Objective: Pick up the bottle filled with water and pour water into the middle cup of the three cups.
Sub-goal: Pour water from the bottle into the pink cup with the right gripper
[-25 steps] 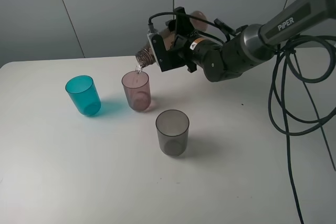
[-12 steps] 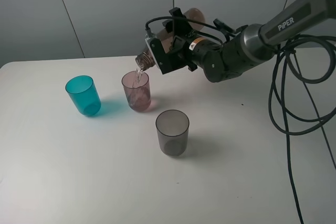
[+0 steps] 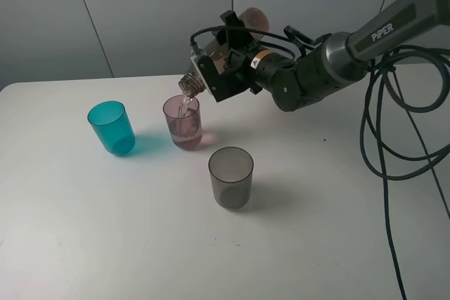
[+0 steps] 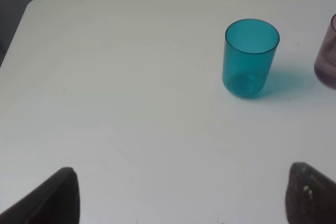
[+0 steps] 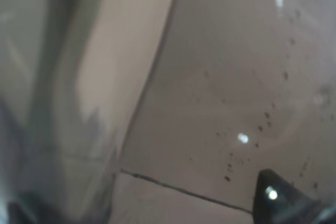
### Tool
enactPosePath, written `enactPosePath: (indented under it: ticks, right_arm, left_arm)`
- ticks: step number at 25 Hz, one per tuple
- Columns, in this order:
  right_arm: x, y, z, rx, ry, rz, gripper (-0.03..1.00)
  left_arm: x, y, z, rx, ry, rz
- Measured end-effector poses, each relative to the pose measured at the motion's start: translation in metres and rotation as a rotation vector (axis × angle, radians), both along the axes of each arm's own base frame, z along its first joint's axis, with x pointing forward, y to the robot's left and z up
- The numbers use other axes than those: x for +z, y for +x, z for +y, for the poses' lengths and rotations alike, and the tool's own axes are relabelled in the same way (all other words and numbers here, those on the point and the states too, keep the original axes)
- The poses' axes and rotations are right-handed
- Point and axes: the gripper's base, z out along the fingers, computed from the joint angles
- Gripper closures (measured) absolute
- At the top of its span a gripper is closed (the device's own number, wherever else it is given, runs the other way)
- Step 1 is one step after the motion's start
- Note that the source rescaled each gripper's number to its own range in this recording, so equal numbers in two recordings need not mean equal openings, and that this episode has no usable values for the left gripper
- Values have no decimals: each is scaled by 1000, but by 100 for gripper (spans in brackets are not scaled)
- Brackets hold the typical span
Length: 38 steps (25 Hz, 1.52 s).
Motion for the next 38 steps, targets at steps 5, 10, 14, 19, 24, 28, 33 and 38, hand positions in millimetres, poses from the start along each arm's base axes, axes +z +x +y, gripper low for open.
enactPosePath:
  ticks: [5,10,14,19,24,28,33,38]
  right_arm:
    - [1,0,1,7,-14,-20,95]
    - [2,-1,2,16,-18,-32,95]
    - [2,-2,4,37,-52,-57,95]
    - [2,-3,5,60,-79,-76,95]
    - [3,-3,7,76,-102,-93,95]
    - [3,-5,9,98,-119,-109,95]
    - [3,-6,11,111,-136,-122,95]
    - [3,-6,11,116,-139,-125,95]
  left_arm:
    - [0,0,0,0,0,0]
    - [0,0,0,0,0,0]
    - [0,0,0,0,0,0]
    - [0,0,0,0,0,0]
    - [0,0,0,0,0,0]
    - [0,0,0,0,0,0]
    - [0,0,0,0,0,0]
    - [0,0,0,0,0,0]
